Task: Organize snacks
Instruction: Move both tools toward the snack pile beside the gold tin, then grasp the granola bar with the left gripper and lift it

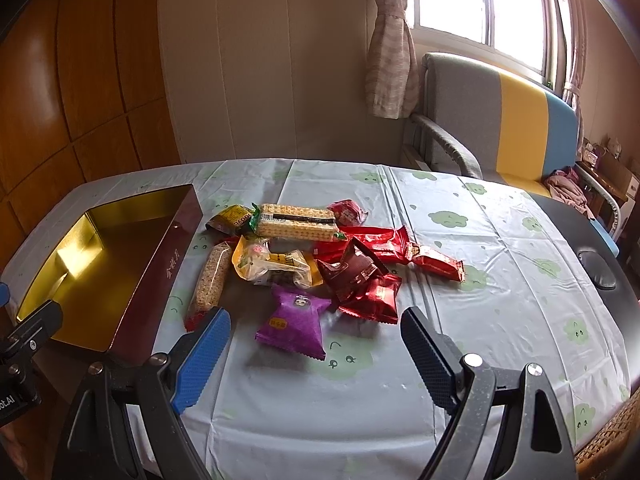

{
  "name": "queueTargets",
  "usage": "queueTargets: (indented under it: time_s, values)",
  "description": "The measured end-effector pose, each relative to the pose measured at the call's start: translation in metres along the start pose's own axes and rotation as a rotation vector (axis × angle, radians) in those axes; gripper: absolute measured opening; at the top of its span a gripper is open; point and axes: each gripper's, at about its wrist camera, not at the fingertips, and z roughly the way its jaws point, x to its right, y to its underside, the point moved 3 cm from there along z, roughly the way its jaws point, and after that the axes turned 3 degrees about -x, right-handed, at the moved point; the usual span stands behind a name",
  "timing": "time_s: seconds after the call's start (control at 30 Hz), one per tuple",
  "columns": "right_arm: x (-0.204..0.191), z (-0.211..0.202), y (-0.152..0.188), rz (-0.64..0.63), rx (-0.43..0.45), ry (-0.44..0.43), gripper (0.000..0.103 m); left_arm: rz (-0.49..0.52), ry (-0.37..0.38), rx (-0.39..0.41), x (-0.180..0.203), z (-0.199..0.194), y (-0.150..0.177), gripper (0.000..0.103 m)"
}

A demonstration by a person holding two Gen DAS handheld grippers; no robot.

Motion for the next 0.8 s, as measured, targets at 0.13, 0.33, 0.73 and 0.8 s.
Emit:
queueTargets:
  time_s: [0.13, 0.33, 0.73, 0.8]
  values:
    - [0.002, 0.0, 0.0, -0.022, 0.034, 0.027, 0.089, 0.011, 0.002, -0.003, 0.003, 0.001, 0.0, 0.103]
    - [0.009, 0.004, -0.001, -0.011, 0.034, 0.027, 0.089, 0.015, 0.006, -0.012, 0.005, 0.003, 0.001, 0.103]
    - [0.064, 0.031, -0.055, -0.059, -0.082, -0.112, 0.089, 0.077, 0.168, -0.105, 0.02, 0.019, -0.009, 0.091]
    - [0.079, 0.04, -0.062, -0.064, -0.094, -0.128, 0.089, 0.104, 0.203, -0.124, 0.026, 0.025, -0.018, 0.079]
